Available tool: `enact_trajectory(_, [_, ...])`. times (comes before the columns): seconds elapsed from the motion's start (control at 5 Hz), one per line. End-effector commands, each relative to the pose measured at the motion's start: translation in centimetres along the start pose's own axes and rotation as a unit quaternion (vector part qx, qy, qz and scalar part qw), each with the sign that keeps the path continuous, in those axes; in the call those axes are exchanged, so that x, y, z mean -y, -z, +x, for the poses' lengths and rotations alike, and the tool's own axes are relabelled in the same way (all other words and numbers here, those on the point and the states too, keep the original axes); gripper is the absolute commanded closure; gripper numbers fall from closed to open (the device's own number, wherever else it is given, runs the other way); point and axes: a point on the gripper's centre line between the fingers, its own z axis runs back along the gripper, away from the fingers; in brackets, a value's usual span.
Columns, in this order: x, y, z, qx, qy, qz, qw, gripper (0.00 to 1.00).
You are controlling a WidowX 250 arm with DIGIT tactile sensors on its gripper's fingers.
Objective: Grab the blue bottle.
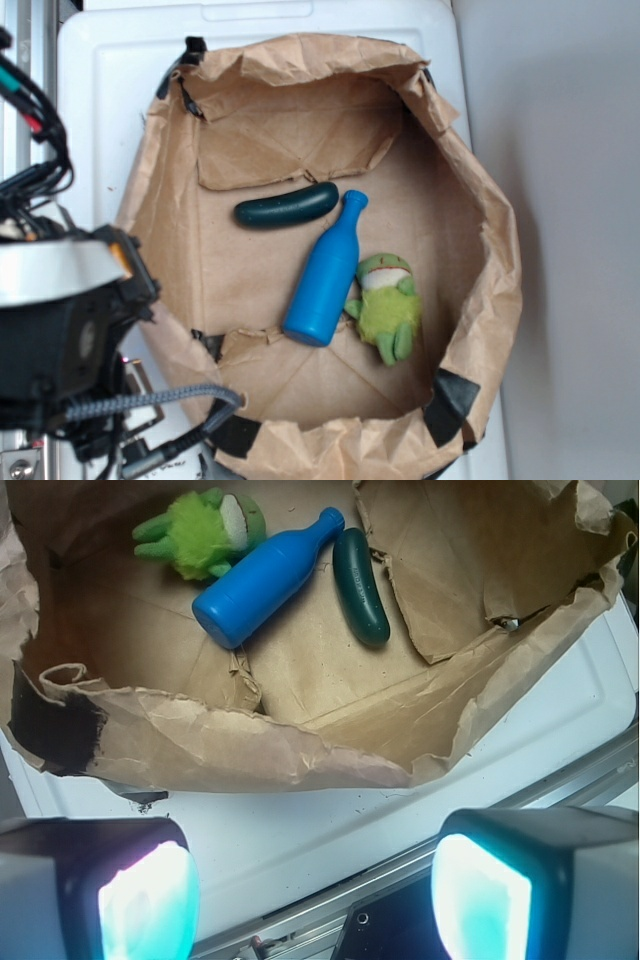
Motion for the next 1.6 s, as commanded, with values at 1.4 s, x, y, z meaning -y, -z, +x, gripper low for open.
enact_trajectory(1.4, [0.0,2.0,11.6,0.069,-0.261,-0.003,0.963,0.00])
